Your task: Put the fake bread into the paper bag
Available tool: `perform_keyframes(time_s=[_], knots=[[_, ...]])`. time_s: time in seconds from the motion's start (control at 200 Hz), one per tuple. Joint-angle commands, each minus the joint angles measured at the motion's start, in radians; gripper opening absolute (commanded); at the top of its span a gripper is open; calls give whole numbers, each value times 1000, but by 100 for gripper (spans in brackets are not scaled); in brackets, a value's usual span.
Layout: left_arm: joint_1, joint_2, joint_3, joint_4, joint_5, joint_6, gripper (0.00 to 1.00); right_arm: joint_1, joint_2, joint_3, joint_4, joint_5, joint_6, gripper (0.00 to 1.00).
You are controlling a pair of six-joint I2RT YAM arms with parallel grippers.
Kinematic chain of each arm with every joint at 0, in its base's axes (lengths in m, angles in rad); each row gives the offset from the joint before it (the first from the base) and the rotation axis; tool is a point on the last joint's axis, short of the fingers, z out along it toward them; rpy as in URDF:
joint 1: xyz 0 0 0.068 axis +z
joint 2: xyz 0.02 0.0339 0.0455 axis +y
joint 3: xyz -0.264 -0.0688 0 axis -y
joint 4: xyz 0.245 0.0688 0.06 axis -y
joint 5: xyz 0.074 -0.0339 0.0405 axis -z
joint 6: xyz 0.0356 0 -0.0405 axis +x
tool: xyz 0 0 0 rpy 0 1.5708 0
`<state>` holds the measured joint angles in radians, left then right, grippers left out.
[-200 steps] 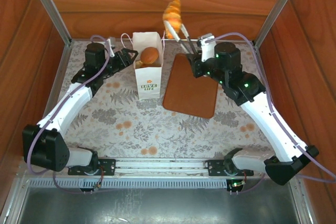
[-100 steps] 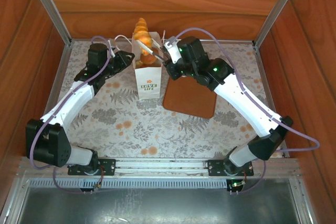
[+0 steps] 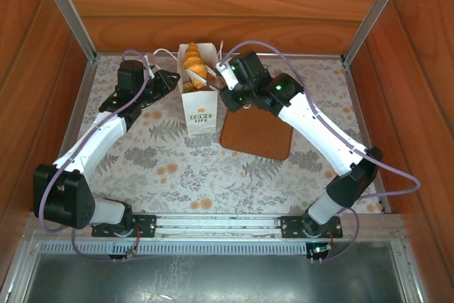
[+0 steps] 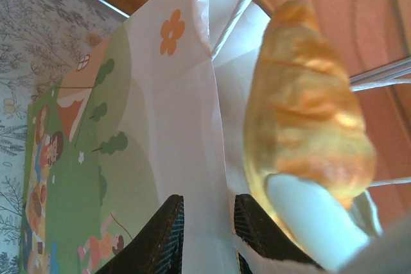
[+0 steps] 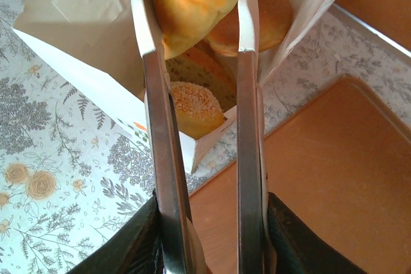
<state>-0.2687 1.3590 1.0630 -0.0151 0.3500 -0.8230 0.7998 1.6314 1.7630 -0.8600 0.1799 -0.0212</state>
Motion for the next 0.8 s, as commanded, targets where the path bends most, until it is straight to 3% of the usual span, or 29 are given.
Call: perform_keyframes(time_s=[0.0,0.3,0.57,0.795], knots=[[9,-26,-15,15,-5,14,28,6,11,35,9,-20,33,37],[11,-31,-21,15,-6,15,28,5,72,46,-13,-7,49,40],[15,-38,-25,15,-7,15,28,5,78,74,-26,18,50,58],[16,-40,-28,15,-6,14,28,4,77,103,-33,47,47,58]])
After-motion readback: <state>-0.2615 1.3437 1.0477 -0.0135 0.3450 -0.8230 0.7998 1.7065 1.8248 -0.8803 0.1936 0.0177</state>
